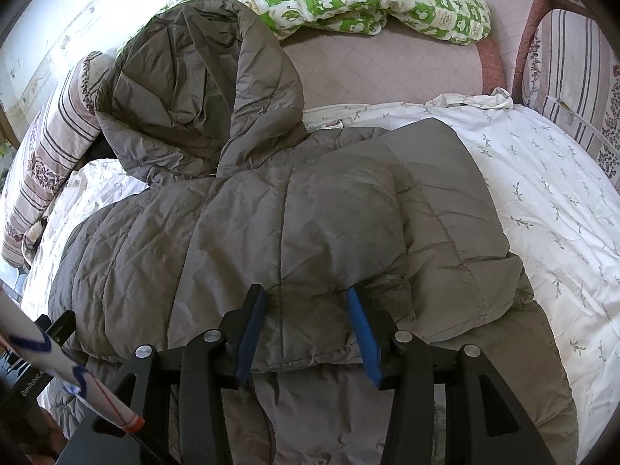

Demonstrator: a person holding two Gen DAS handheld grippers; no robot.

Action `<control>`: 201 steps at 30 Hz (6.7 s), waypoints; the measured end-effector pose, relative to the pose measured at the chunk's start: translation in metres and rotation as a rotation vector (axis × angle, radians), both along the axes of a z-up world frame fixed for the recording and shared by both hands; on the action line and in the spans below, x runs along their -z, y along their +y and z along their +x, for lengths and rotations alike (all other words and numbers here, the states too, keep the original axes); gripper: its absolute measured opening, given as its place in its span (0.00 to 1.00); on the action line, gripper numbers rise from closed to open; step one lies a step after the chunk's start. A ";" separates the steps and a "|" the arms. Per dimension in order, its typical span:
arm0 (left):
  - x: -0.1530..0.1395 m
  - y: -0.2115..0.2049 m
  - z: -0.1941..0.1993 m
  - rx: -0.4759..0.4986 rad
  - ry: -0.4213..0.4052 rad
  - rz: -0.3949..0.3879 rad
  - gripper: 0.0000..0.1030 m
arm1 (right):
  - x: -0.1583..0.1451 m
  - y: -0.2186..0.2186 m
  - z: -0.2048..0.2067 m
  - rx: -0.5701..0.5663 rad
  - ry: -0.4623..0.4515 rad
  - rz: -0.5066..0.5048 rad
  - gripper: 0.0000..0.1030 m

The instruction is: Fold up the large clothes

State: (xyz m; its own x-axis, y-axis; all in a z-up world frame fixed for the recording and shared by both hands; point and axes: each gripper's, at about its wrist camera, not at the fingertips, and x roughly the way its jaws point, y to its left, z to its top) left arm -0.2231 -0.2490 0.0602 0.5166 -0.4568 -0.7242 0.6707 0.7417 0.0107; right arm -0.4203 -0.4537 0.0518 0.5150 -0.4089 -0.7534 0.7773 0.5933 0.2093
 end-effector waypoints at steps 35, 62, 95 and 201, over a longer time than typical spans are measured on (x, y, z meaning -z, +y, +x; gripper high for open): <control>-0.006 0.000 -0.007 0.007 -0.019 -0.013 0.80 | -0.011 0.001 -0.008 0.024 -0.046 -0.013 0.51; -0.028 0.011 -0.014 0.007 0.013 -0.089 0.80 | -0.023 0.029 -0.047 0.030 -0.030 0.008 0.51; -0.070 0.047 0.006 -0.023 0.016 -0.189 0.80 | -0.237 0.007 0.078 -0.091 -0.060 -0.093 0.52; -0.010 0.005 0.037 -0.074 0.084 -0.018 0.80 | -0.046 -0.023 0.072 -0.121 -0.020 -0.071 0.31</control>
State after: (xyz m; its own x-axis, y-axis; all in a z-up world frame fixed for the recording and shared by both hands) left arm -0.1863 -0.2441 0.0697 0.4873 -0.4328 -0.7584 0.6118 0.7889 -0.0572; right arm -0.3485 -0.4770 0.0980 0.5781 -0.3947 -0.7141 0.6953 0.6964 0.1780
